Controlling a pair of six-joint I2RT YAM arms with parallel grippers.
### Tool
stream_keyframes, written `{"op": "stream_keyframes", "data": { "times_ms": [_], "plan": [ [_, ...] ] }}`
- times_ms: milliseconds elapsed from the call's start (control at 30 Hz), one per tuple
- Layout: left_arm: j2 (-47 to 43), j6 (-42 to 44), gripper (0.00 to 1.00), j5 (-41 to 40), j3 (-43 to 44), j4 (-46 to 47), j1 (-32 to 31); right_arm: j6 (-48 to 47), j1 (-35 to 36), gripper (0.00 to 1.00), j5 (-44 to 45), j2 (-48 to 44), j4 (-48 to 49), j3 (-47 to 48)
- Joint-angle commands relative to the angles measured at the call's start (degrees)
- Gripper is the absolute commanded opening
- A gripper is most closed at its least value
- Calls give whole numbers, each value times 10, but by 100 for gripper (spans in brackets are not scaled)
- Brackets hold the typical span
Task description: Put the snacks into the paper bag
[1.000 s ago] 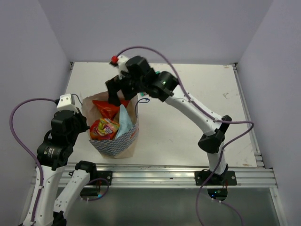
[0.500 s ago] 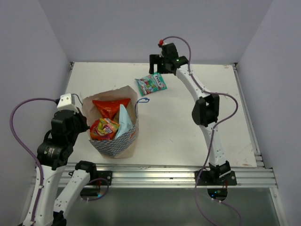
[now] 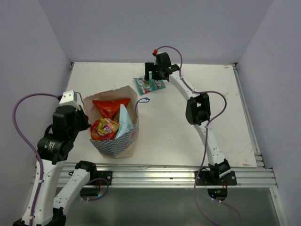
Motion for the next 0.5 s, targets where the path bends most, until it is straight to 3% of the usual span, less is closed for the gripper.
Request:
{"op": "stream_keyframes", "data": {
  "times_ms": [0, 200, 233, 300, 333, 367, 400, 467],
  "plan": [
    [2, -17, 0, 21, 25, -6, -1, 1, 2, 95, -15, 21, 1, -17],
    [-5, -17, 0, 20, 29, -4, -1, -53, 16, 95, 29, 14, -30, -102],
    [-6, -18, 0, 20, 29, -4, -1, -58, 17, 89, 33, 15, -41, -110],
    [-9, -17, 0, 21, 28, -3, -2, -65, 23, 69, 37, 13, -51, -120],
    [-10, -17, 0, 21, 27, -3, -1, -66, 25, 24, 37, 11, -57, -129],
    [-11, -16, 0, 21, 27, -3, -1, -64, 30, 7, 48, 0, -60, -134],
    [-15, -16, 0, 23, 26, -3, -1, -65, 34, 0, 61, -10, -61, -141],
    [-20, -15, 0, 24, 23, -2, -1, -66, 44, 0, 70, -57, -58, -167]
  ]
}}
